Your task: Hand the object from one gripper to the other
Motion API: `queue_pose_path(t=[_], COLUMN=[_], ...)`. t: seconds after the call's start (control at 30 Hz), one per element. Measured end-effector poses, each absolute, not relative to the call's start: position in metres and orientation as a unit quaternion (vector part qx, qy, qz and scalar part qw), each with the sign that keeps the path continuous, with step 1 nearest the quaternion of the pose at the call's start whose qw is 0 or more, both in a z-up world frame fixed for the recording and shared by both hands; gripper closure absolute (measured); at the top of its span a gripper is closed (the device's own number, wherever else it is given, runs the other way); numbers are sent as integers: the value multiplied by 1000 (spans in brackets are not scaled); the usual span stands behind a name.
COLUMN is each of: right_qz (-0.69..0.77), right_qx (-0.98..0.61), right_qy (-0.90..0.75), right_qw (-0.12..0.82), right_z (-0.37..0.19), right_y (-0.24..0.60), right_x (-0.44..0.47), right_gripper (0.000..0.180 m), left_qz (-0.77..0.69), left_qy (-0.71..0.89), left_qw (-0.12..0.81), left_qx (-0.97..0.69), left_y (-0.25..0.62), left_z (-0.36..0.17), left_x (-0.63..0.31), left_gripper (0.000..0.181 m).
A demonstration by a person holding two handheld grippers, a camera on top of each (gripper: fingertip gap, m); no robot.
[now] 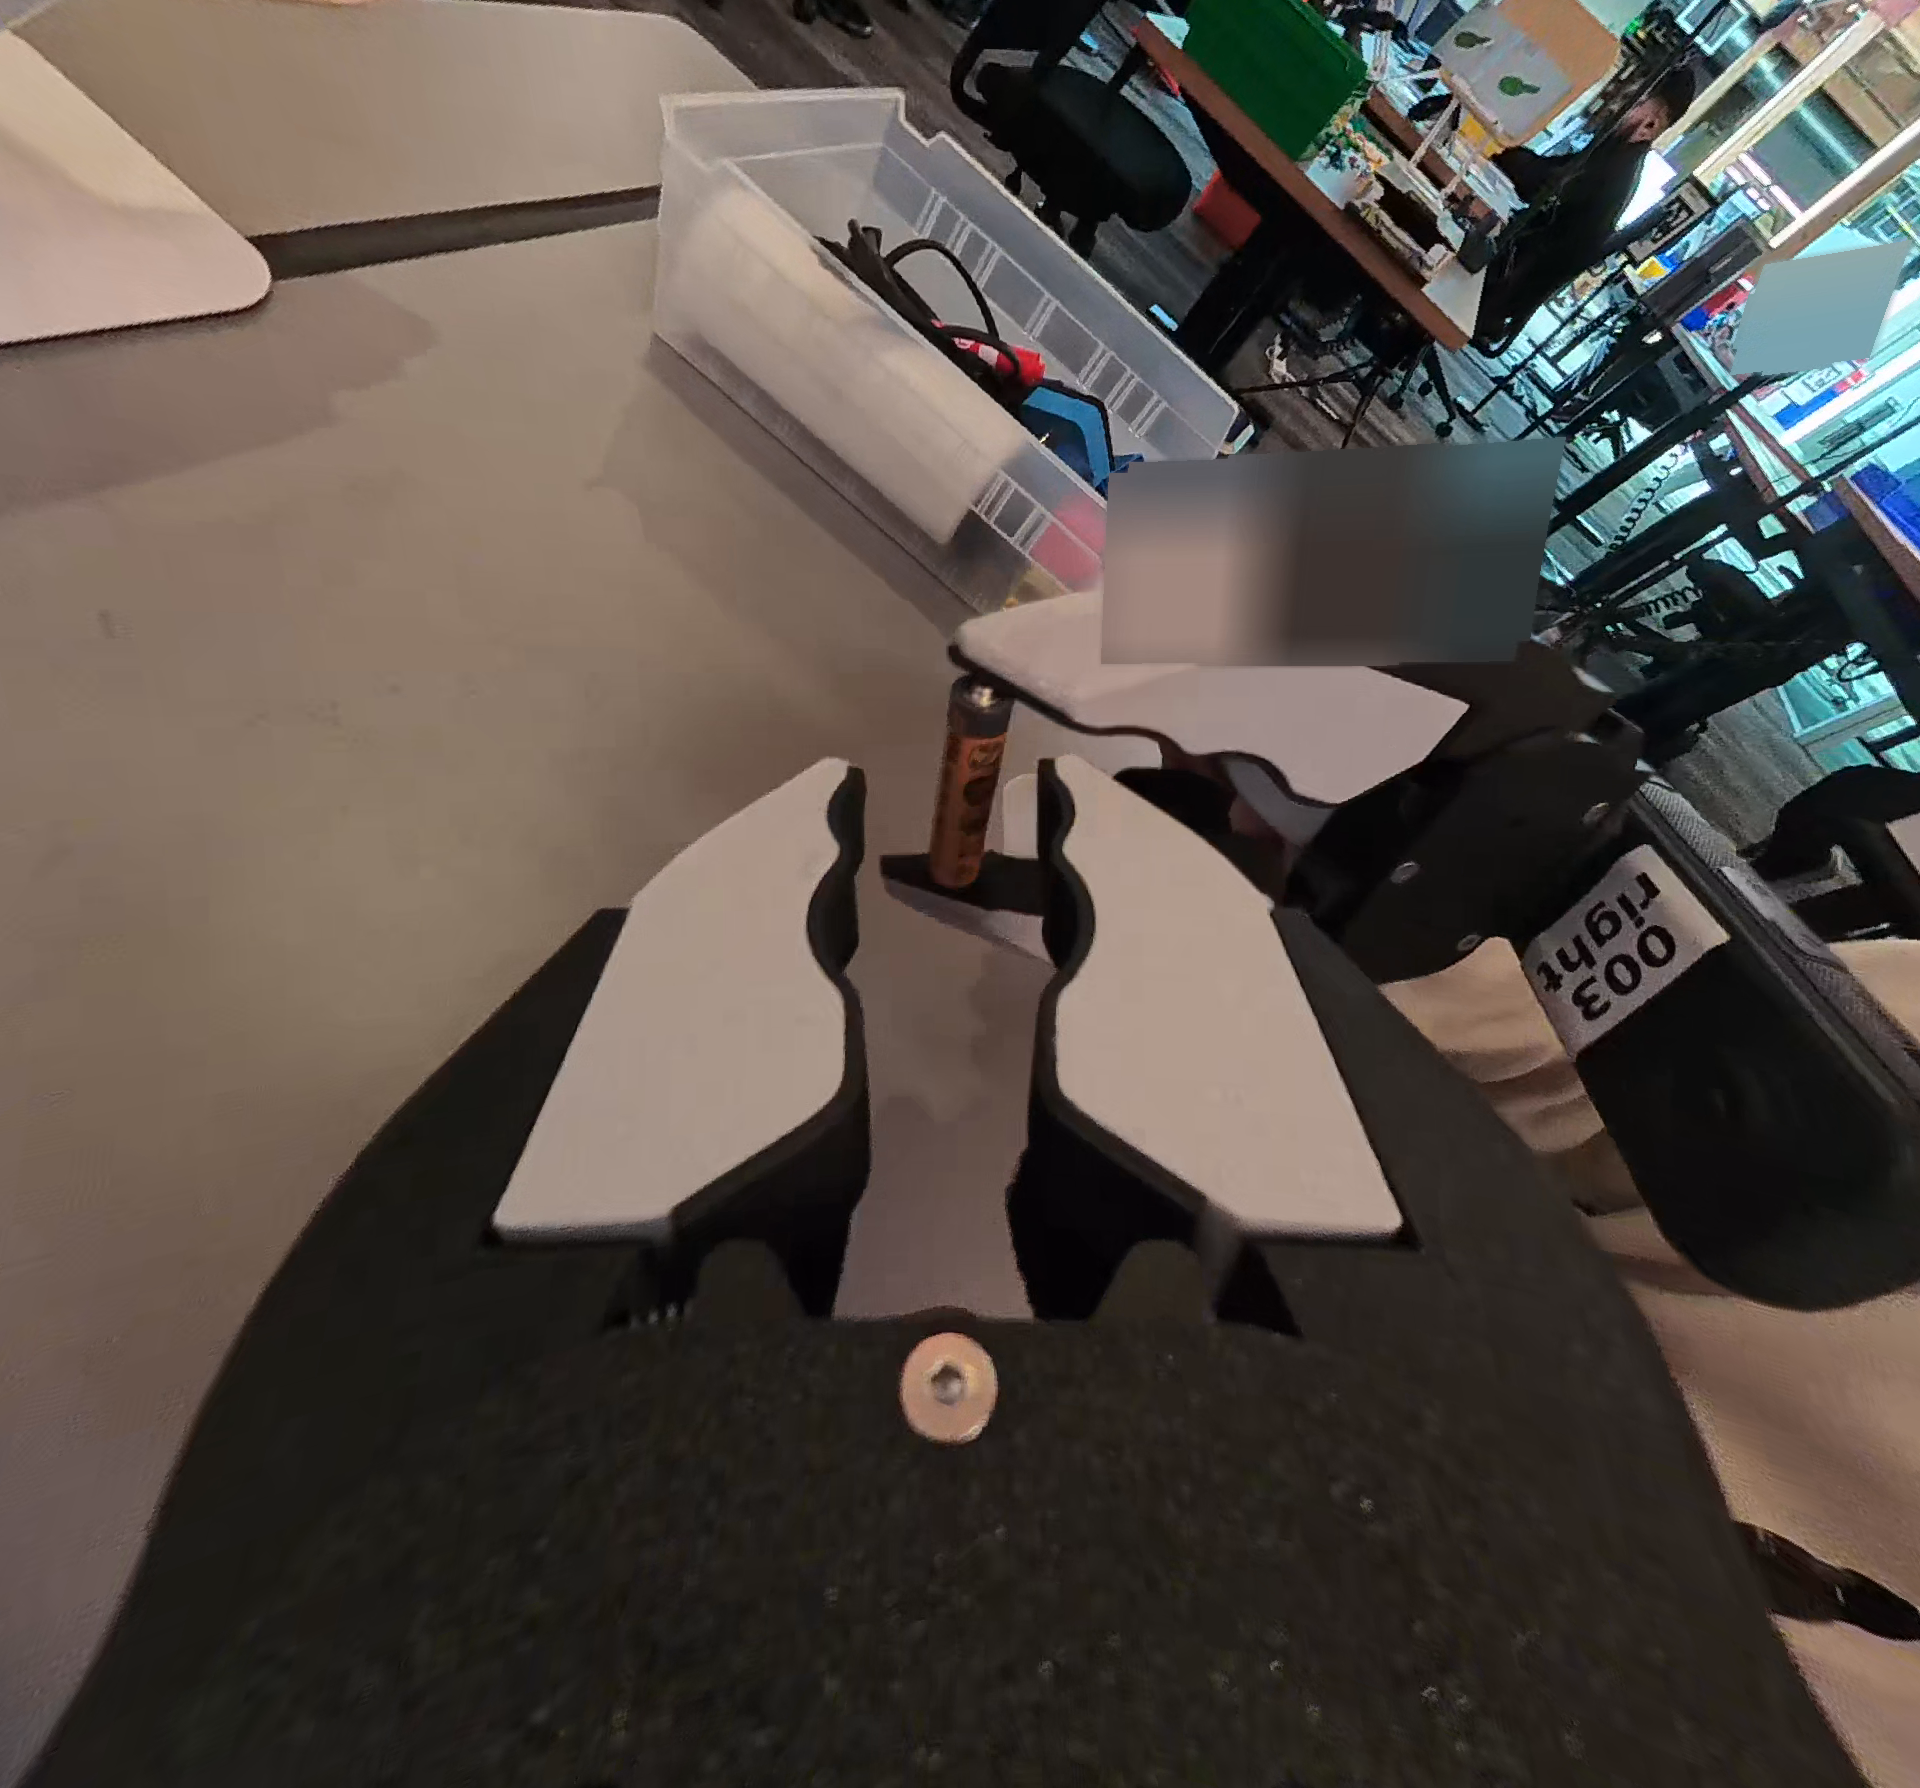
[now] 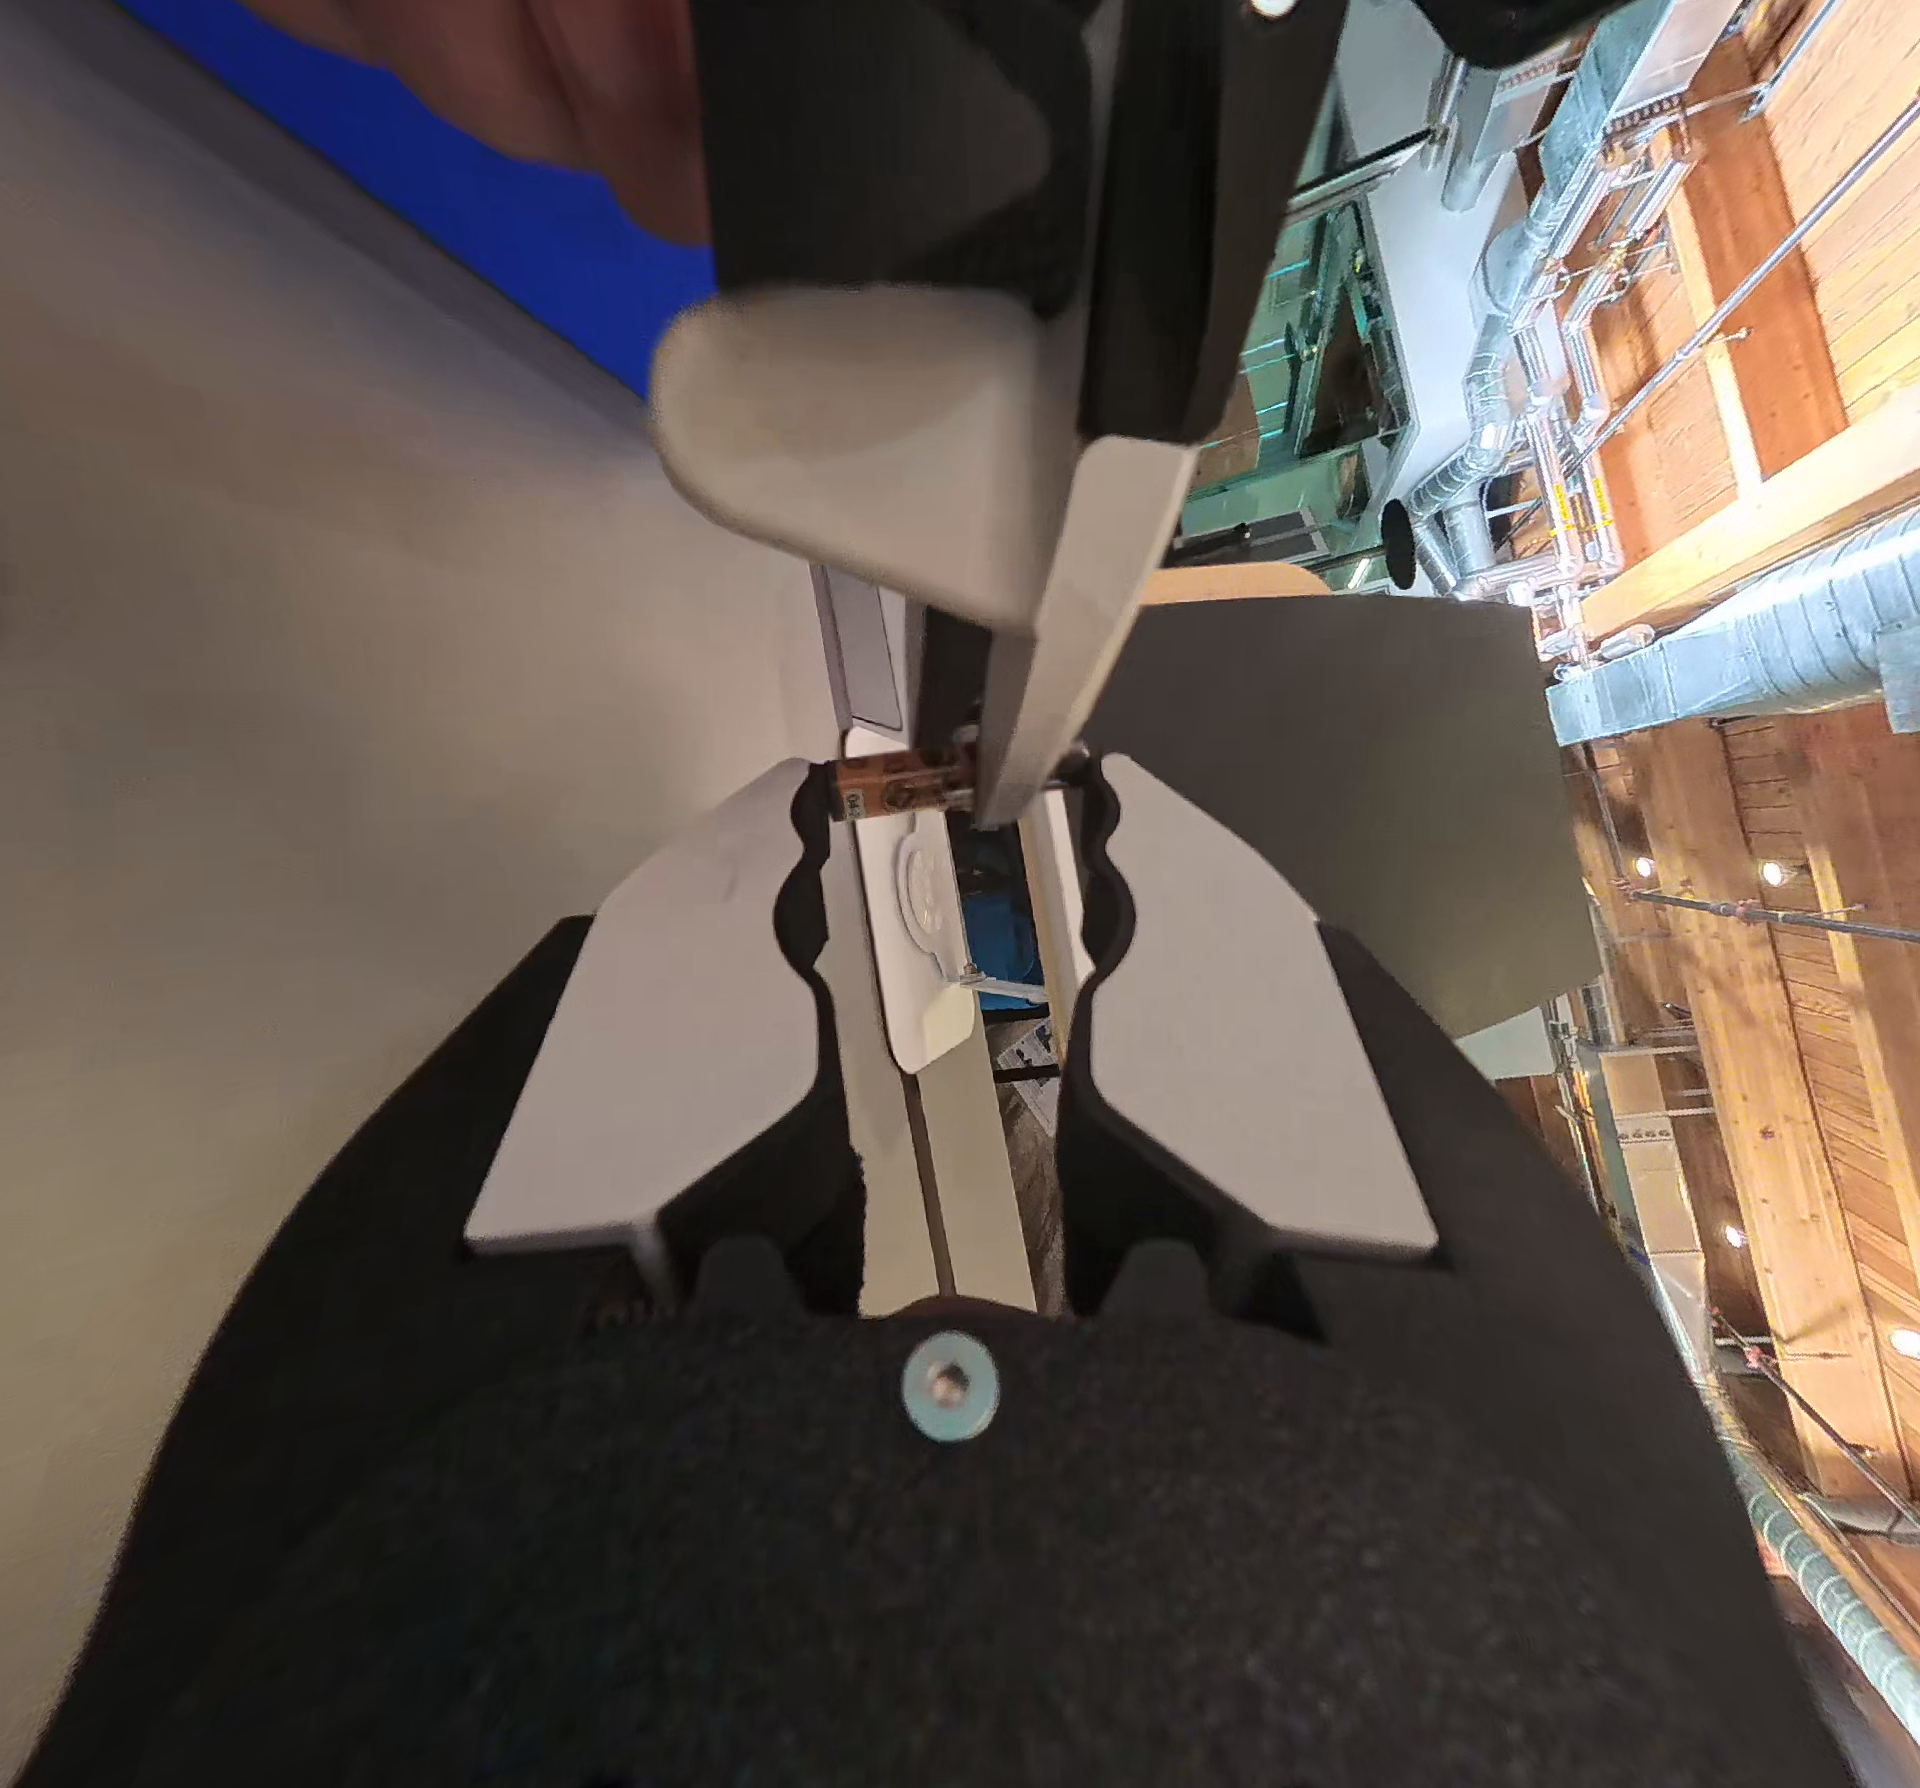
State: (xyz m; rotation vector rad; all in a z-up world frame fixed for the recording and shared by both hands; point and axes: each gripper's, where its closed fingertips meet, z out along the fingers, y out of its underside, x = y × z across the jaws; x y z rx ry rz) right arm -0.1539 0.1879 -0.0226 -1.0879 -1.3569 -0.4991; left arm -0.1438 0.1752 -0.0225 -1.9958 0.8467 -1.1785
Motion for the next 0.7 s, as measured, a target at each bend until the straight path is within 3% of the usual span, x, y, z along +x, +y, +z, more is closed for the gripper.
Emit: queue_pose_path(t=[0.1, 0.4, 0.53, 0.7], right_qz=[-216, -160, 39, 364], right_qx=[-471, -480, -533, -638], right_qy=[-592, -584, -543, -458], right_qw=[617, 635, 647, 500], right_z=[-24, -32, -33, -65], right_y=[187, 186, 181, 171], right_x=[-158, -163, -156, -150], right_gripper=[133, 133, 119, 121], left_qz=[-442, -414, -427, -527], left_qy=[339, 381, 426, 415], left_qw=[346, 338, 351, 344], left_qx=[-755, -755, -717, -657], left_y=[175, 173, 174, 169], left_z=[-20, -29, -31, -24], left_x=[-142, -147, -154, -165], left_gripper=[170, 171, 171, 171])
